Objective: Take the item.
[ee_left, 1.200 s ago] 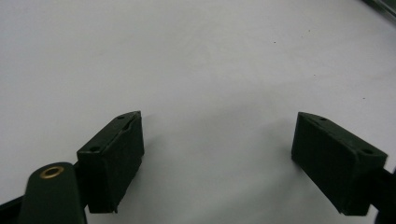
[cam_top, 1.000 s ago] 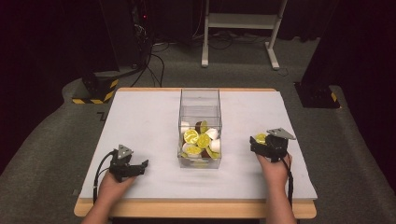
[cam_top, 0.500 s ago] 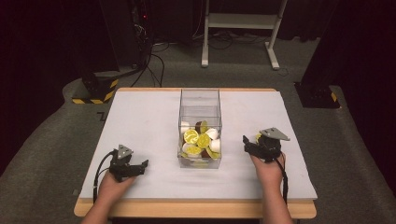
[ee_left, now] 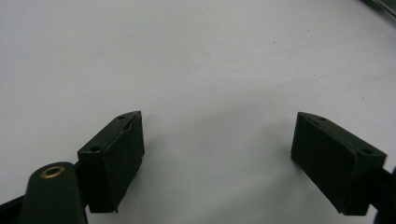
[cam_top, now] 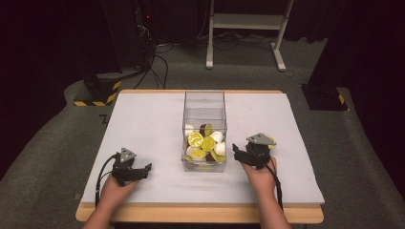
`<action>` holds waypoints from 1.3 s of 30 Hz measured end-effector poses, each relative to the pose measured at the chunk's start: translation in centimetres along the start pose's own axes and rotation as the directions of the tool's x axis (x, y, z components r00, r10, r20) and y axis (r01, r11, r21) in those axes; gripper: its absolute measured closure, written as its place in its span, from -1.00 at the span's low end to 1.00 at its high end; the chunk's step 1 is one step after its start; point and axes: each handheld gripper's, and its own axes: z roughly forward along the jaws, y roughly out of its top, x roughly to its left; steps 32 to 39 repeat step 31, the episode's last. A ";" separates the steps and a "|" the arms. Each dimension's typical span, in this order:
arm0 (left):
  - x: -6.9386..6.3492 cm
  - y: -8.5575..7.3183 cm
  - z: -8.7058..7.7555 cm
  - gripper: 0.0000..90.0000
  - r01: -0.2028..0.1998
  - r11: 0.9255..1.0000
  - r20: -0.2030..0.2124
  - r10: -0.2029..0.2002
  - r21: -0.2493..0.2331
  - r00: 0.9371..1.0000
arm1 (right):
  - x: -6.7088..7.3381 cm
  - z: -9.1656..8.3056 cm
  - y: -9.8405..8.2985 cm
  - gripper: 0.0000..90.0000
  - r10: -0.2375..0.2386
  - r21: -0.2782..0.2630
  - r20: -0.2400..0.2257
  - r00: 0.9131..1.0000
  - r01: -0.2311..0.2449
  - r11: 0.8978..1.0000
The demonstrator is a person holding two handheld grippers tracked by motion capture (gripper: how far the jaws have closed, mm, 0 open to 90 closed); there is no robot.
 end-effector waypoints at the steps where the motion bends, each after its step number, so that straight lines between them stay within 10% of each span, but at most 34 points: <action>1: 0.0 0.0 0.0 -0.61 0.005 1.000 0.000 -0.005 -0.004 1.000 | 0.3 0.2 -0.2 -0.44 0.003 0.009 -0.004 1.000 -0.003 1.000; 15: 0.0 0.0 0.0 -0.61 -0.001 1.000 0.001 0.001 0.000 1.000 | 1.2 3.2 -2.6 -0.42 0.029 0.195 -0.038 0.999 -0.021 0.981; 39: 0.0 0.0 0.0 -0.60 -0.012 1.000 0.003 0.012 0.001 1.000 | 1.7 3.1 -2.9 -0.44 0.019 0.177 -0.010 1.000 -0.017 0.984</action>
